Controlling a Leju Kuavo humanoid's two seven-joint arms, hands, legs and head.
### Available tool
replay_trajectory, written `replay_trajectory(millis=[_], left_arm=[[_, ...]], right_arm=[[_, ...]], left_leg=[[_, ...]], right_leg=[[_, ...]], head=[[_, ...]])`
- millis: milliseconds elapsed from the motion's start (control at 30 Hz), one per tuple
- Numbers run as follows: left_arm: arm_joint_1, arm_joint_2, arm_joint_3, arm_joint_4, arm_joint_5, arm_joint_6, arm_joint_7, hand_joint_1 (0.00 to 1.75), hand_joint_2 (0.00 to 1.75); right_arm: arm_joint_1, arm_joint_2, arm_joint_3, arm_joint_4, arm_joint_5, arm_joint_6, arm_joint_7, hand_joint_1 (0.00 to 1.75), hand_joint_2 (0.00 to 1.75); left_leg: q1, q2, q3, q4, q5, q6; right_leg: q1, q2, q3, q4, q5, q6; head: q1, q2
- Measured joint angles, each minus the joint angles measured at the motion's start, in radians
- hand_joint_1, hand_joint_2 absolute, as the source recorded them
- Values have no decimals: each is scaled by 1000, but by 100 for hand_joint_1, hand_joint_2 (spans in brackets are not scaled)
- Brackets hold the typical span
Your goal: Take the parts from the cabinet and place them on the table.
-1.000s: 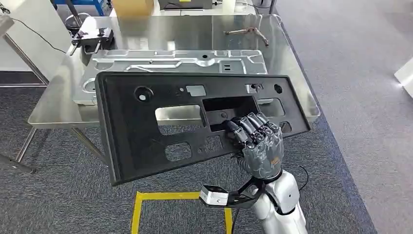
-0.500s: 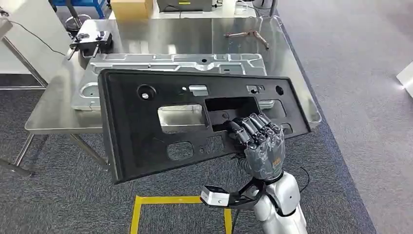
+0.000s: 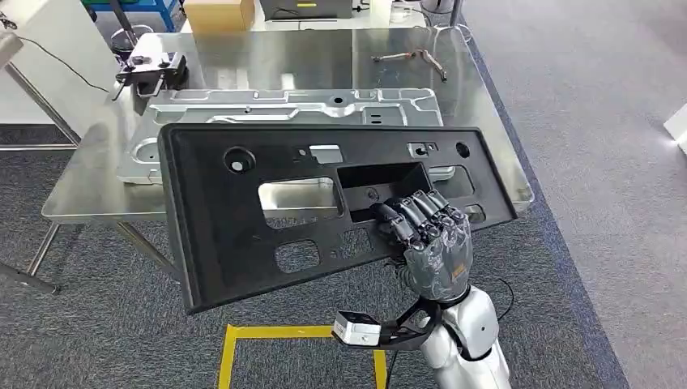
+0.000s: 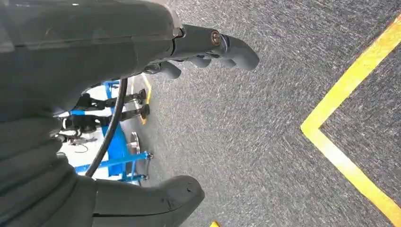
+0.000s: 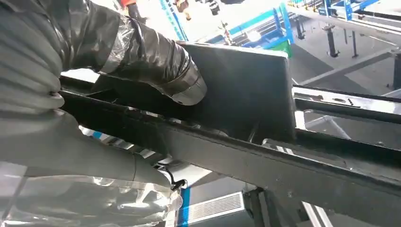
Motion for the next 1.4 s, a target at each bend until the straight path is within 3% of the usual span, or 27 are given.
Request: replay_trajectory(millis=[533,600,633,667,700,767,800,833,867,933,967,1000,1033,1167,1200,1267,1300,1333,1367,1400], left_arm=[[4,0,1,0,34,-6,10,0,175],[6,5,1,0,42,-4,15,0,175],[6,5,1,0,48,-3,18,0,175],[7,5,1,0,52,-2,18,0,175],[6,5,2,0,55,0,20,0,175],[7,5,2,0,58,1,21,0,175],[9,5,2,0,59,1,21,0,175],[11,5,2,0,60,1,21,0,175],[13,5,2,0,61,1,22,0,175],[14,5,2,0,62,2,22,0,175],[14,6,2,0,62,2,22,0,175],[13,12,2,1,63,5,22,0,175],[12,13,2,1,63,5,22,0,175],[15,11,2,1,63,6,22,0,175],[14,11,2,1,63,7,22,0,175],[13,12,2,1,63,8,22,0,175],[15,12,2,1,63,8,22,0,175],[17,12,2,1,63,8,22,0,175],[19,11,2,1,63,8,22,0,175],[19,11,2,1,63,8,22,0,175]], right_arm=[[23,-5,4,-16,-18,0,0,175,175],[26,-6,4,-22,-24,0,0,175,175],[29,-6,4,-28,-27,0,0,175,175],[32,-8,4,-33,-32,0,0,175,175],[31,-9,4,-36,-34,0,0,175,175],[38,-15,4,-39,-35,0,0,175,175],[46,-18,4,-39,-36,0,0,175,175],[51,-20,4,-39,-36,0,0,175,175],[53,-22,4,-39,-36,0,0,175,175],[53,-24,4,-41,-36,0,0,175,175],[53,-24,4,-42,-36,0,0,175,175],[54,-25,4,-41,-36,0,0,175,175],[56,-27,4,-47,-36,0,0,175,175],[58,-28,5,-50,-37,0,0,175,175],[58,-28,5,-50,-37,0,0,175,175],[59,-28,5,-50,-37,0,0,175,175],[61,-28,5,-50,-37,0,0,175,175],[62,-28,5,-50,-37,0,0,175,175],[62,-28,5,-50,-37,0,0,175,175],[62,-28,5,-50,-37,0,0,175,175]], left_leg=[[0,0,0,0,0,0],[-7,-1,3,-4,-4,17],[1,1,19,-31,7,23],[7,4,33,-50,15,24],[9,5,38,-56,19,28],[11,6,38,-56,18,27],[11,6,37,-56,16,25],[13,5,37,-54,14,21],[18,5,38,-50,11,15],[31,3,37,-30,-3,-4],[33,3,35,-15,-13,-16],[24,1,28,-5,-21,-28],[26,0,27,3,-24,-34],[35,4,30,12,-39,-51],[35,7,12,54,-67,-51],[32,8,-71,222,-148,-51],[31,8,-111,298,-171,-49],[30,8,-131,330,-170,-45],[28,8,-127,312,-145,-38],[24,8,-100,250,-100,-30]], right_leg=[[-3,-1,1,-1,0,0],[-9,-1,8,-16,6,12],[-1,-1,16,-21,6,15],[-4,-2,13,-4,-7,17],[-5,-2,-12,47,-42,18],[-15,-2,-89,193,-113,28],[-23,-2,-126,259,-132,34],[-29,-2,-142,279,-127,39],[-35,-3,-132,249,-95,45],[-46,-7,-54,91,-1,59],[-54,-9,-16,11,22,68],[-41,3,-18,23,4,65],[-46,8,-22,24,4,40],[-42,7,-19,24,2,5],[-40,6,-16,24,0,0],[-33,3,-15,24,-4,-7],[-28,3,-15,24,-6,-10],[-23,3,-13,25,-7,-13],[-19,4,-9,25,-10,-16],[-15,5,-3,25,-14,-17]], head=[[0,0],[0,0],[0,0],[0,0],[0,0],[0,0],[0,0],[0,0],[0,0],[0,0],[0,0],[0,0],[-1,0],[-1,0],[-1,0],[-1,0],[-1,0],[-1,0],[-1,0],[-1,0]])
